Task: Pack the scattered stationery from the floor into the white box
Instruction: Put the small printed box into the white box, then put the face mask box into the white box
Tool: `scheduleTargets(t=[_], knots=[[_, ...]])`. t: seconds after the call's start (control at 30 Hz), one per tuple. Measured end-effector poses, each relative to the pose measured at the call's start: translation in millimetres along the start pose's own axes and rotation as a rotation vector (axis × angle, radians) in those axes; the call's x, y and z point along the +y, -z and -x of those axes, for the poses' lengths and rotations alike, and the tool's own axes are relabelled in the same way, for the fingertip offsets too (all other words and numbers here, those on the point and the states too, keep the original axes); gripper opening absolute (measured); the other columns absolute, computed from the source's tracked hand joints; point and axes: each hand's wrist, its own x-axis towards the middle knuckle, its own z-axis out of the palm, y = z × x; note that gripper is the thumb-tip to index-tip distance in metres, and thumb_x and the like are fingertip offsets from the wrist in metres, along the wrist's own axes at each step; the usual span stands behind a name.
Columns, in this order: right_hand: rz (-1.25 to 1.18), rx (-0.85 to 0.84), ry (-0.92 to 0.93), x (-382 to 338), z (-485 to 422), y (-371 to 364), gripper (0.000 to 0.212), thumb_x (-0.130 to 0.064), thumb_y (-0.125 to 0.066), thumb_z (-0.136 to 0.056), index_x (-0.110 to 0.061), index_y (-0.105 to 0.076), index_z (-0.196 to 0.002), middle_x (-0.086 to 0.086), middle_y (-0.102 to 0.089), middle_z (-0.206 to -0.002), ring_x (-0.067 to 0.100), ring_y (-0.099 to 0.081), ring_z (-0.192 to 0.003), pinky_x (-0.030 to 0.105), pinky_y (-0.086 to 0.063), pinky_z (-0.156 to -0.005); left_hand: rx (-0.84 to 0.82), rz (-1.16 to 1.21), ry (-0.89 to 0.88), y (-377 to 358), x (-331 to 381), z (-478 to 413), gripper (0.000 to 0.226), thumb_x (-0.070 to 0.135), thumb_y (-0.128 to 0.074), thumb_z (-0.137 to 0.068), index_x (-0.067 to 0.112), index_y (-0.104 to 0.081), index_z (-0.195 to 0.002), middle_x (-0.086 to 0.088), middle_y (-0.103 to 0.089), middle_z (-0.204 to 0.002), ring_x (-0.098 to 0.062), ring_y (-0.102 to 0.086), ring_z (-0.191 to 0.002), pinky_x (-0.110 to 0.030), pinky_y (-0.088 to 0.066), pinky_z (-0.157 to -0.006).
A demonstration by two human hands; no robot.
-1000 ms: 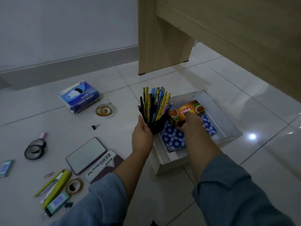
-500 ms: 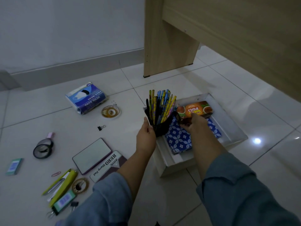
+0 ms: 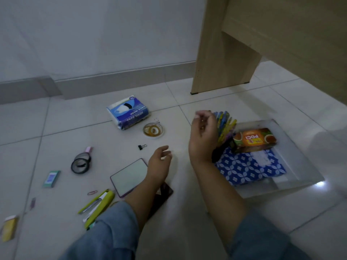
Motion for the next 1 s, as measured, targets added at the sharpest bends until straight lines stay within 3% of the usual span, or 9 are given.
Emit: scheduleTargets(t=[0.07, 0.2, 0.33, 0.43, 0.5, 0.6, 0.7, 0.83, 1.0], knots=[[0.038, -0.13, -0.045, 14.7, 15.0, -16.6, 0.009, -0.005, -0.051, -0.092, -0.012, -0.057, -0.095, -0.012, -0.052, -0.081, 0.009, -0.047, -0.07, 0.014, -0.041, -0.063, 0.079, -0.029, 0.021, 23.4, -10.7, -12.9, 0.033, 0.013, -0.049, -0.094, 0.011, -0.051, -0.128, -0.011, -0.061, -0.121, -0.019, -0.057, -0.096, -0.015, -0.046, -0.069], [0.217, -0.32, -0.224, 56.1, 31.8, -48.6, 0.009, -0.008, -0.054, -0.089, -0.012, -0.058, -0.097, -0.004, -0.055, -0.084, 0.011, -0.052, -0.073, 0.007, -0.038, -0.059, 0.223, -0.039, 0.07, 71.6, -26.8, -54.5, 0.034, 0.015, -0.05, -0.094, 0.008, -0.05, -0.127, -0.016, -0.058, -0.126, -0.031, -0.057, -0.111, -0.039, -0.045, -0.1], [0.64, -0.558, -0.295, 107.8, 35.1, -67.7, 0.033, -0.02, -0.05, -0.093, -0.014, -0.051, -0.126, 0.008, -0.05, -0.13, 0.023, -0.047, -0.121, 0.031, -0.042, -0.097, 0.375, 0.014, 0.091, 103.9, -20.6, -119.7, 0.046, 0.024, -0.052, -0.093, 0.006, -0.04, -0.134, -0.017, -0.051, -0.134, -0.031, -0.05, -0.12, -0.038, -0.04, -0.104], [0.974, -0.799, -0.271, 143.6, 43.9, -66.0, 0.047, -0.033, -0.035, -0.099, -0.025, -0.028, -0.145, 0.004, -0.016, -0.158, 0.024, -0.014, -0.146, 0.043, -0.019, -0.117, 0.456, 0.079, 0.138, 113.1, -13.1, -172.1, 0.059, 0.031, -0.058, -0.09, 0.001, -0.036, -0.136, -0.02, -0.047, -0.138, -0.032, -0.048, -0.124, -0.035, -0.04, -0.099], [1.025, -0.804, -0.238, 162.2, 53.8, -62.9, 0.049, -0.037, -0.029, -0.1, -0.032, -0.02, -0.148, -0.001, -0.005, -0.16, 0.022, -0.002, -0.148, 0.043, -0.006, -0.119, 0.461, 0.111, 0.228, 114.4, -13.6, -203.3, 0.071, 0.042, -0.062, -0.085, -0.001, -0.035, -0.135, -0.021, -0.046, -0.138, -0.034, -0.049, -0.123, -0.04, -0.042, -0.102], [1.034, -0.706, -0.169, 175.7, 63.8, -62.3, 0.048, -0.039, -0.029, -0.1, -0.035, -0.023, -0.147, -0.002, -0.008, -0.16, 0.02, -0.002, -0.148, 0.041, -0.001, -0.119, 0.46, 0.139, 0.371, 114.0, -20.3, -234.3, 0.082, 0.052, -0.068, -0.075, -0.001, -0.04, -0.132, -0.019, -0.051, -0.133, -0.035, -0.052, -0.12, -0.045, -0.045, -0.101], [1.046, -0.658, -0.126, 179.9, 67.8, -62.5, 0.048, -0.04, -0.03, -0.099, -0.035, -0.025, -0.146, -0.002, -0.012, -0.16, 0.02, -0.005, -0.148, 0.041, -0.001, -0.118, 0.44, 0.142, 0.394, 113.1, -29.3, -246.5, 0.079, 0.041, -0.076, -0.072, -0.002, -0.043, -0.129, -0.019, -0.054, -0.13, -0.033, -0.055, -0.117, -0.043, -0.048, -0.098], [1.031, -0.641, -0.124, 179.7, 67.7, -62.7, 0.047, -0.038, -0.032, -0.099, -0.034, -0.028, -0.146, -0.001, -0.014, -0.159, 0.02, -0.007, -0.148, 0.041, -0.002, -0.118, 0.366, 0.444, 0.368, 113.2, -26.2, -239.2, 0.064, 0.023, -0.078, -0.073, 0.001, -0.048, -0.125, -0.015, -0.061, -0.122, -0.028, -0.063, -0.103, -0.035, -0.052, -0.084], [1.054, -0.809, -0.237, 164.4, 56.1, -62.7, 0.049, -0.035, -0.028, -0.1, -0.033, -0.018, -0.148, 0.0, -0.002, -0.161, 0.022, 0.001, -0.148, 0.044, -0.001, -0.118, 0.348, 0.615, 0.338, 117.8, -12.9, -187.1, 0.063, 0.018, -0.072, -0.079, 0.002, -0.042, -0.132, -0.015, -0.059, -0.126, -0.028, -0.06, -0.112, -0.042, -0.05, -0.097]])
